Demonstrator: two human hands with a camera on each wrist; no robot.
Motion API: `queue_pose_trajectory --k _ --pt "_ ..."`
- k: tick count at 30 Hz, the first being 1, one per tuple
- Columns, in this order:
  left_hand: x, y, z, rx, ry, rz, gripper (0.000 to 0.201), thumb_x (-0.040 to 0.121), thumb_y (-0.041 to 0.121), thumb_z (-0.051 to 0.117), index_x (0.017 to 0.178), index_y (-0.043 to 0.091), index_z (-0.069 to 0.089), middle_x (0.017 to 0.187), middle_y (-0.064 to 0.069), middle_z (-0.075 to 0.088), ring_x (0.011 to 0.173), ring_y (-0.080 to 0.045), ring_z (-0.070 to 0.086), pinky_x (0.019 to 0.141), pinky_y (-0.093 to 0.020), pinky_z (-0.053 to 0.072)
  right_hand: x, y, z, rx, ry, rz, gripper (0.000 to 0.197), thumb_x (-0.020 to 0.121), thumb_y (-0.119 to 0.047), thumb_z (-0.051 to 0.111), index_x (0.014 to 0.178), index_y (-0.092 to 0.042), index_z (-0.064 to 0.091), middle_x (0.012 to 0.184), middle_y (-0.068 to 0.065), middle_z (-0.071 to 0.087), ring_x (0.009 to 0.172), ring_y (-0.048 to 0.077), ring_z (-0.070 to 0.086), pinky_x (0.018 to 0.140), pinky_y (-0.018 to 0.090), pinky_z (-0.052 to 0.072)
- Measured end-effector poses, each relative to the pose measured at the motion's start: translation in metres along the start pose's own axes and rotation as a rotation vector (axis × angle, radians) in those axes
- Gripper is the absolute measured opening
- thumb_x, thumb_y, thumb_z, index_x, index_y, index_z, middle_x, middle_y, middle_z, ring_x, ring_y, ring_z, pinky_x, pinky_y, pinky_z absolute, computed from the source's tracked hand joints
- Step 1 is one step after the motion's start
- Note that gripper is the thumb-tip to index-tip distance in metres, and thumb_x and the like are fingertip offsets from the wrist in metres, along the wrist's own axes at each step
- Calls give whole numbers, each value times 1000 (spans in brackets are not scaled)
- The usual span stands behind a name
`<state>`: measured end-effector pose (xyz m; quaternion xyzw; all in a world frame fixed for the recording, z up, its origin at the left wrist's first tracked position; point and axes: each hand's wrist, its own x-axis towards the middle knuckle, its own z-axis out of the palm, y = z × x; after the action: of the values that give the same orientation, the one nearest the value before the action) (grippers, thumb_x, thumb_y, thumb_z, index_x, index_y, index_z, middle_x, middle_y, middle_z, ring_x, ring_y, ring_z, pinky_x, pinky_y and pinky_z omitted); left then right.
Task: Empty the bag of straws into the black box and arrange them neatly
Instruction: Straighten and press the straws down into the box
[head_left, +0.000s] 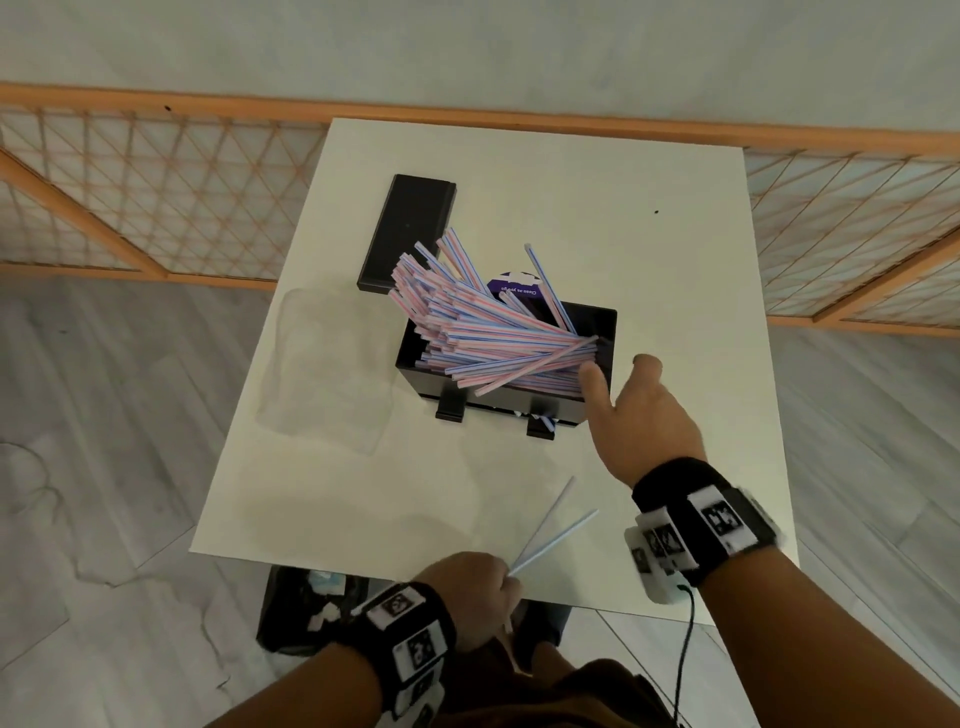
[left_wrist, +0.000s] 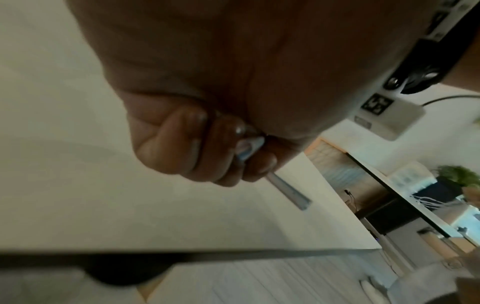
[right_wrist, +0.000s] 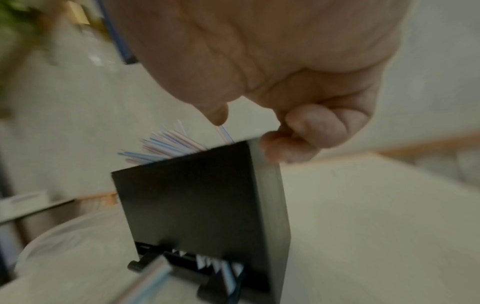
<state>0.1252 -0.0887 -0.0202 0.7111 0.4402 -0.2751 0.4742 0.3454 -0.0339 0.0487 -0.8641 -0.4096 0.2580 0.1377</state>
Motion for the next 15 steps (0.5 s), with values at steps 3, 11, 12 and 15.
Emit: queue_pose_trajectory --k 3,11,12,15 --pt "-20 8 -28 117 88 72 38 100 39 38 68 19 39 70 1 45 70 -25 48 68 -33 37 -27 -5 -22 -71 166 -351 53 96 -50 50 133 -12 45 116 13 57 98 37 56 78 42 49" --pt "-49 44 -118 415 521 295 34 97 39 39 72 17 44 66 3 43 66 -21 46 61 -31 32 -46 -23 -12 -556 -128 -1021 63 79 -21 55 141 -19 48 134 3 52 130 29 47 116 50 29" --pt "-50 47 -128 426 570 315 29 96 38 41 76 19 49 68 3 46 66 -20 45 61 -30 31 -43 -26 -8 -559 -125 -1023 63 79 -21 56 142 -17 48 132 3 56 126 28 51 117 51 30" --pt "-54 50 -153 416 628 318 24 92 37 44 78 20 55 72 1 56 66 -20 45 58 -30 30 -32 -35 -6 -472 -172 -969 69 78 -21 55 145 -14 42 123 3 65 114 25 60 112 42 36"
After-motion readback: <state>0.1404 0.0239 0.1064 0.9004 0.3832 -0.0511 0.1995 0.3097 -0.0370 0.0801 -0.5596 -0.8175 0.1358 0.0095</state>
